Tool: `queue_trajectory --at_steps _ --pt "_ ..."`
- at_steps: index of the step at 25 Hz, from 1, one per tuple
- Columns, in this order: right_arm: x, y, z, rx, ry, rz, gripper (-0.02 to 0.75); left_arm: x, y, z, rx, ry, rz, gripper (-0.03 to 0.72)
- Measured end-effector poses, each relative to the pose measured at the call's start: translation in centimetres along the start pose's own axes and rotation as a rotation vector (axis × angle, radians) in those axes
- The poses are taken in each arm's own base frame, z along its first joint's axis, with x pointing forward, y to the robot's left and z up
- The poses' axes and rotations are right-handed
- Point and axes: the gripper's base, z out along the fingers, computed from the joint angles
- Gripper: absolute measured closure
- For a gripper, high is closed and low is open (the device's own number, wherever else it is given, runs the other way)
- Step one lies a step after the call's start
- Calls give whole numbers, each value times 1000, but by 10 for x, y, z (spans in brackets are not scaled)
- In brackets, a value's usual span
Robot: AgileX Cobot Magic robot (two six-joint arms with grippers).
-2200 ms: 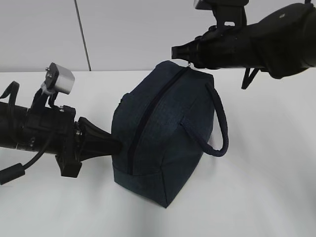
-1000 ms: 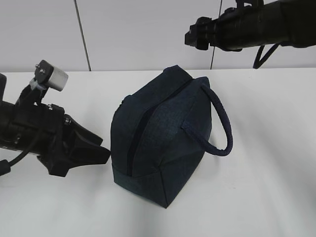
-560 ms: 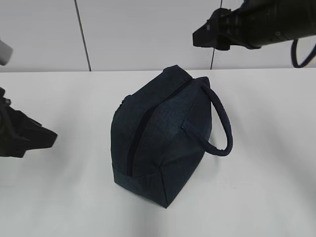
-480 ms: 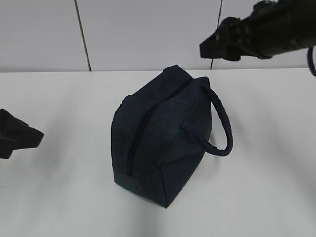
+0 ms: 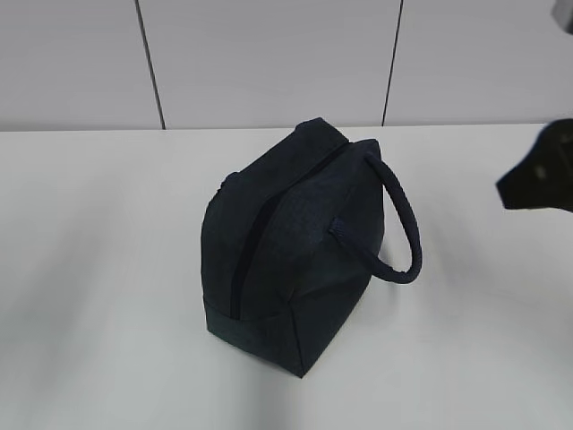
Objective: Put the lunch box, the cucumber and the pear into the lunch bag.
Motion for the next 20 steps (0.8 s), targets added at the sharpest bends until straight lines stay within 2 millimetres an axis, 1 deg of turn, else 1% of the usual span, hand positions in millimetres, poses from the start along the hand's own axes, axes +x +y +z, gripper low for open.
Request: queue_trajectory --at_steps 1,5,10,13,15,18,19,20 --pt "8 0 -11 22 -11 6 274 3 -1 -4 -7 3 -5 436" --pt "43 3 -41 52 -45 9 274 15 -3 -26 -51 -14 6 436" --pt "84 7 -65 71 -42 -2 275 35 -10 -55 -77 -63 31 436" --pt "106 7 -73 90 -26 -10 275 46 -14 -67 -82 -89 43 436" --pt "121 7 -76 110 -23 -16 275 55 -16 -71 -82 -87 48 436" --pt "145 6 -79 139 -22 -27 275 73 -17 -67 -82 -66 51 436" --pt "151 6 -81 146 -27 -29 275 79 -17 -63 -81 -57 49 436" --pt "151 6 -81 146 -27 -29 275 86 -17 -60 -80 -54 49 436"
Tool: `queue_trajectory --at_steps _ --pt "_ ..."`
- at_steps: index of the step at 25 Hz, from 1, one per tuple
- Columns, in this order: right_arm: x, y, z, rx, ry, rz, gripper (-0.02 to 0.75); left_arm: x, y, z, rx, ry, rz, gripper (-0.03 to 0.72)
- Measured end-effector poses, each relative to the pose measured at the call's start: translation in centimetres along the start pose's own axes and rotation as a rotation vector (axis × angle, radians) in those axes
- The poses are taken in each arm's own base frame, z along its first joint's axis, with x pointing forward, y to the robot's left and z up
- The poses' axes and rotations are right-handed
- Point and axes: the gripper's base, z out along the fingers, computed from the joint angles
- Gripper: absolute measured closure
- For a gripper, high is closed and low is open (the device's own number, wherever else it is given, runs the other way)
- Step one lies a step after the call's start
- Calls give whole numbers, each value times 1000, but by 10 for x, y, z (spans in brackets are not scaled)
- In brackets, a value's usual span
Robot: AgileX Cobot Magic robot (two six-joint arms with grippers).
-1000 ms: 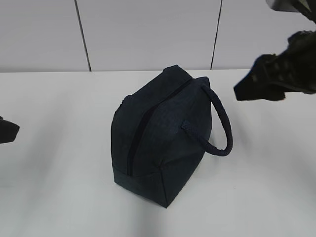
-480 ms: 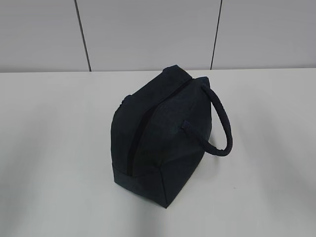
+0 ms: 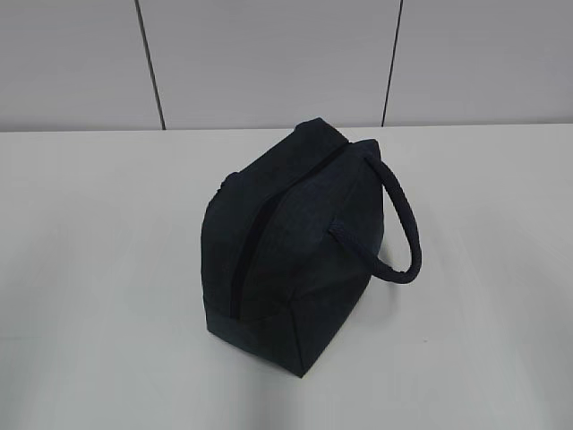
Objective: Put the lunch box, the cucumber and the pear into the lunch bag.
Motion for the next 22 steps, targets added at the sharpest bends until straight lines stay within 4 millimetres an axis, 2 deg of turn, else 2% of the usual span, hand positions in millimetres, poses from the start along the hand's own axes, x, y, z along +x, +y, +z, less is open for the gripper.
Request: queue_trajectory --at_steps 2,5,10,12,22 --pt "19 1 -5 15 -47 1 275 12 -1 5 -6 7 -7 436" --pt "36 2 -7 23 -106 3 275 18 0 -2 -44 -49 -21 438" --pt "57 4 -15 37 -255 33 275 27 1 -12 -92 -126 -58 441" --pt "61 4 -15 40 -299 40 275 31 0 -16 -104 -159 -64 448" --pt "61 2 -13 56 -310 49 275 42 -3 -26 -107 -250 -68 456"
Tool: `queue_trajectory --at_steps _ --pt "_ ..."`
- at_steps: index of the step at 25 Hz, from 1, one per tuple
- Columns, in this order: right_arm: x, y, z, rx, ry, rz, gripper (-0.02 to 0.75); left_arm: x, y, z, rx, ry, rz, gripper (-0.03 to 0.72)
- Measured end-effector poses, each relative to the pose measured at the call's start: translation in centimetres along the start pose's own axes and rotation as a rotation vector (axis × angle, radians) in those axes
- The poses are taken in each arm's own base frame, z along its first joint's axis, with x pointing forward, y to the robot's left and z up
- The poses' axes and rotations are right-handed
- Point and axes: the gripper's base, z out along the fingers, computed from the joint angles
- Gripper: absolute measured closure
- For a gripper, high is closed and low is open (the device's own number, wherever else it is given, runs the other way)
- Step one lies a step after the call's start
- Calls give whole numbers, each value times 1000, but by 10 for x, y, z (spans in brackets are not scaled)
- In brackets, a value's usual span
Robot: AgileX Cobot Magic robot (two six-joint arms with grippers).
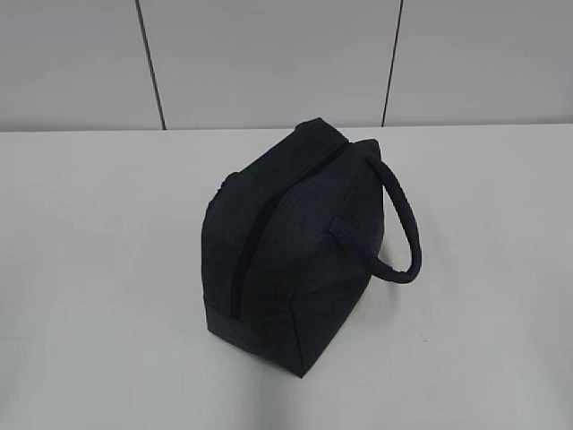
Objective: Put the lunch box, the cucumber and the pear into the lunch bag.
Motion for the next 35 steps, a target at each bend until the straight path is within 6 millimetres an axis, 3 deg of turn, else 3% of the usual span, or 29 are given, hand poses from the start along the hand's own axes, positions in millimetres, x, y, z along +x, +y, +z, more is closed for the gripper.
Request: queue_trajectory --at_steps 17,26,35 --pt "0 0 0 0 -1 1 275 2 -1 -3 -20 -22 -16 456" --pt "0 2 -1 142 12 90 275 2 -3 -3 -130 -24 -76 456" --pt "0 2 -1 149 13 95 275 2 -3 -3 -131 -24 -76 456"
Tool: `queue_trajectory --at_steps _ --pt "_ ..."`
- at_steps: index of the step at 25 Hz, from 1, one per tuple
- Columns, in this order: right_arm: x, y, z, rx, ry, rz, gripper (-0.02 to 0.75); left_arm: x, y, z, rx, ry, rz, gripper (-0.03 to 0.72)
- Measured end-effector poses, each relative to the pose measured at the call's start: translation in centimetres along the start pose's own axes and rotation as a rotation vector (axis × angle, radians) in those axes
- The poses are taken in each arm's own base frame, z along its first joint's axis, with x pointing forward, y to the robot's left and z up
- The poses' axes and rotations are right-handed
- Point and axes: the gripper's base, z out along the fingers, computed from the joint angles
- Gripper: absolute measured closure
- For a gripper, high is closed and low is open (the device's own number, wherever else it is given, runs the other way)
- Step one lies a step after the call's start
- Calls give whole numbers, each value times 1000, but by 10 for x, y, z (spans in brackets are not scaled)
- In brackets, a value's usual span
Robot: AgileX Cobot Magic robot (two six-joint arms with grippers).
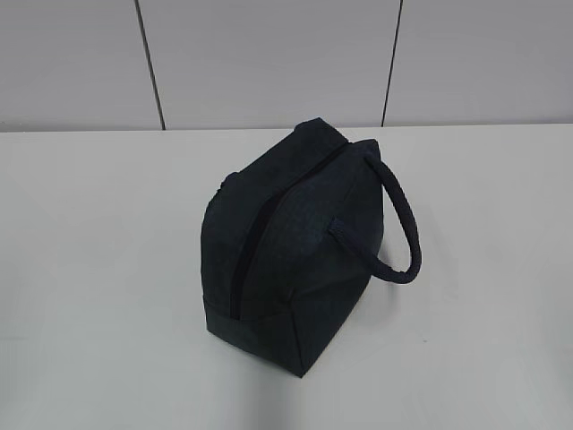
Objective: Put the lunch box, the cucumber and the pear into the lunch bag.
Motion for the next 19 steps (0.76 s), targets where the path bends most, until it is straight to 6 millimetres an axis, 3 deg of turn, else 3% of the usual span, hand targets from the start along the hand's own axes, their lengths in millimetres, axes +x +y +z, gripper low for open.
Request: queue_trajectory --at_steps 19 --pt "0 0 0 1 -2 1 276 0 0 0 0 0 0 456"
